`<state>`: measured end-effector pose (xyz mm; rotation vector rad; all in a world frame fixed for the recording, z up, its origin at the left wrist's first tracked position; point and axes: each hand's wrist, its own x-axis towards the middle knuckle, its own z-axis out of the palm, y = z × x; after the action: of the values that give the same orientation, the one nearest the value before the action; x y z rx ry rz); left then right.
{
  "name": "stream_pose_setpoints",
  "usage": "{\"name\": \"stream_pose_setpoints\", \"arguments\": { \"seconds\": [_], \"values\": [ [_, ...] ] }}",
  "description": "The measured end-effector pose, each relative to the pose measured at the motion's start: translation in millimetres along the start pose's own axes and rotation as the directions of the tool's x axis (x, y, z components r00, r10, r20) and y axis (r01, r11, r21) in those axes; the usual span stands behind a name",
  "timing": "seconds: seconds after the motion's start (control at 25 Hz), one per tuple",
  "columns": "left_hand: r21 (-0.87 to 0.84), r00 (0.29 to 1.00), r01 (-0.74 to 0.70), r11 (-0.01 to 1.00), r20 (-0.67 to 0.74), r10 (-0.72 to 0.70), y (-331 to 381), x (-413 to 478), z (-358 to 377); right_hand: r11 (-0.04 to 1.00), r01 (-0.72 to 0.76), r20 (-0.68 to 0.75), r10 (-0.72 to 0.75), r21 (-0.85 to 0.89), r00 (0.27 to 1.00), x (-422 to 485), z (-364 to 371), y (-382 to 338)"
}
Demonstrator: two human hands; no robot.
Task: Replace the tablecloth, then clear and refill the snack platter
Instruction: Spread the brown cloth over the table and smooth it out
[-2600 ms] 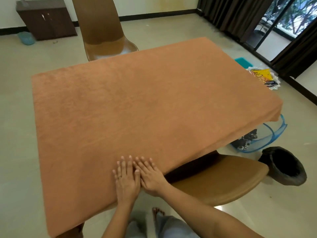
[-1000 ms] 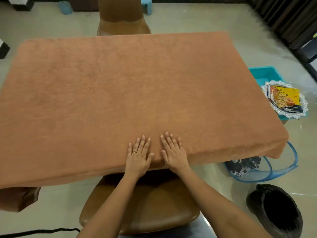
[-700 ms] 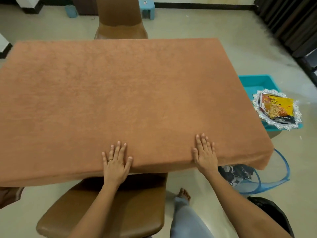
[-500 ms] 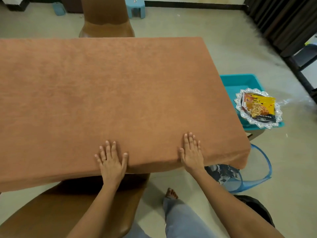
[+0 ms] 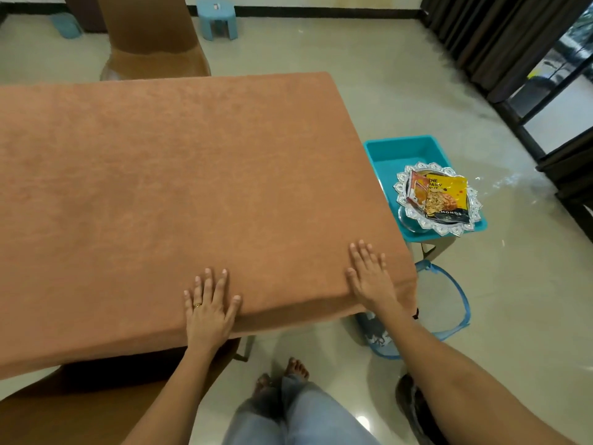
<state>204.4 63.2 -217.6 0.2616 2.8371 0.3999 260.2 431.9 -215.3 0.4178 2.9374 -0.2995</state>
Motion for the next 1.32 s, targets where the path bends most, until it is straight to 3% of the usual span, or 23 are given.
{"name": "stream_pose_setpoints", "arguments": {
  "seconds": [0.08, 0.16, 0.4, 0.52, 0.72, 0.84, 0.96, 1.08, 1.2, 1.32],
  "values": [
    [-0.030, 1.000, 0.024, 0.999, -0.013, -0.024, 6, 1, -1, 0.989, -0.147, 0.008, 0.147, -0.008, 0.989, -5, -13, 40],
    [-0.051, 1.000, 0.016, 0.999, -0.027, -0.017, 21, 2, 0, 0.981, -0.193, 0.027, 0.193, -0.011, 0.981, -7, -21, 46],
    [-0.008, 0.980, -0.194, 0.981, 0.047, 0.194, 100, 29, 15, 0.973, 0.208, 0.020, -0.211, 0.101, 0.977, 12, 7, -46],
    [-0.005, 0.963, -0.262, 0.965, 0.060, 0.262, 144, 48, 29, 0.968, 0.238, -0.051, -0.234, 0.077, 0.971, 20, 18, -38],
    [0.018, 0.997, -0.071, 0.997, -0.007, 0.071, 173, 57, 48, 0.993, -0.041, -0.127, 0.055, 0.110, 0.990, 25, 0, 78],
    [-0.027, 0.996, 0.006, 1.000, -0.087, -0.009, 192, 55, 50, 0.978, -0.111, -0.134, 0.135, 0.177, 0.982, 32, -11, 132],
    [-0.088, 0.985, 0.068, 0.994, -0.150, -0.080, 228, 69, 49, 0.968, 0.044, -0.142, -0.009, 0.246, 0.990, 61, -23, 115],
    [-0.098, 0.992, -0.005, 0.995, -0.130, -0.008, 283, 101, 58, 0.958, 0.227, -0.135, -0.206, 0.172, 0.969, 86, -27, 99],
    [-0.043, 0.996, 0.020, 0.999, -0.082, -0.023, 310, 114, 72, 0.958, 0.205, -0.087, -0.191, 0.198, 0.978, 86, -19, 102],
    [0.033, 0.993, 0.050, 0.998, -0.108, -0.046, 313, 104, 81, 0.944, 0.210, -0.128, -0.183, 0.254, 0.975, 70, -15, 104]
  ]
}}
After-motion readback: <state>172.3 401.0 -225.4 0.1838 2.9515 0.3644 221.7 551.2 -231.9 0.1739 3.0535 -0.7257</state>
